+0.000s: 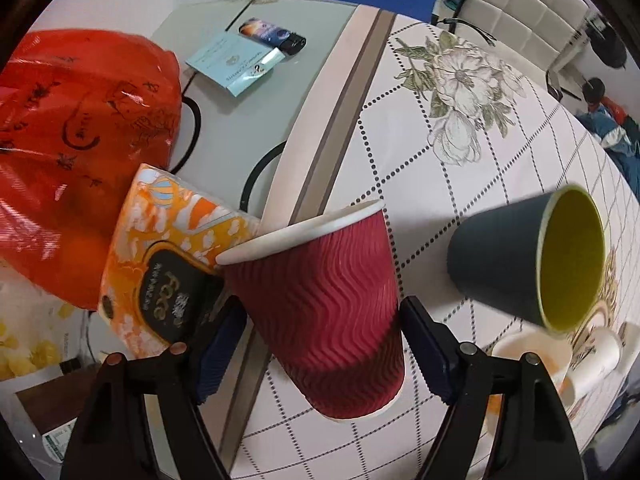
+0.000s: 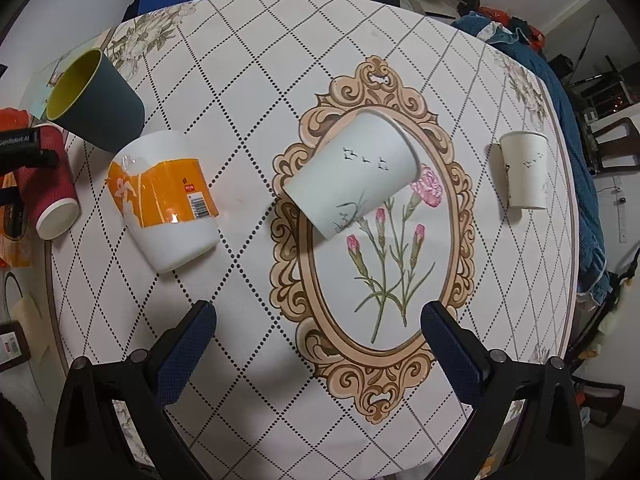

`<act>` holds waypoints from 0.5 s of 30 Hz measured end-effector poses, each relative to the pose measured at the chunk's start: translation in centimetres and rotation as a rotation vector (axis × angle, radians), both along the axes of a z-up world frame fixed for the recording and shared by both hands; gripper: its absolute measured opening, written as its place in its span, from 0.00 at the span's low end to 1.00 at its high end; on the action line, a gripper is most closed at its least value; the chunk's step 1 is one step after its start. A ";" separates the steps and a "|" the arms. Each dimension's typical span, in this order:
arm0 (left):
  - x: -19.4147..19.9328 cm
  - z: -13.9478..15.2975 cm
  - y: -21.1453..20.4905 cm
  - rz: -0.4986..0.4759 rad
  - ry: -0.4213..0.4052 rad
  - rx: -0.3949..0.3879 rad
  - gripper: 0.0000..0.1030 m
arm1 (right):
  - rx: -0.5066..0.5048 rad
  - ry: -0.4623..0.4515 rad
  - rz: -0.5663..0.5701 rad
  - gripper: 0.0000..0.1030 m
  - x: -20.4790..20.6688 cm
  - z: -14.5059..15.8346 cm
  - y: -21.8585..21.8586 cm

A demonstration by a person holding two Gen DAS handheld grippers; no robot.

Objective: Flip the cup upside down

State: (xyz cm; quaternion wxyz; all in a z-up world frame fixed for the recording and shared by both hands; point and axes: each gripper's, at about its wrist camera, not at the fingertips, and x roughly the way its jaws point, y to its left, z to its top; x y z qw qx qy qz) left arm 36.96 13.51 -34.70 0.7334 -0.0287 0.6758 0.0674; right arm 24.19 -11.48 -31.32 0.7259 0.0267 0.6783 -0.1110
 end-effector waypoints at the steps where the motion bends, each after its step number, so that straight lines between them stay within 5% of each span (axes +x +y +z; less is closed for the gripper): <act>1: -0.4 0.3 -0.2 -0.007 -0.004 0.006 0.75 | 0.001 0.000 -0.004 1.00 -0.1 0.0 -0.1; 15: -11.1 6.3 -5.7 -0.170 -0.009 0.009 0.75 | 0.054 -0.011 0.028 1.00 -5.6 -0.4 -2.3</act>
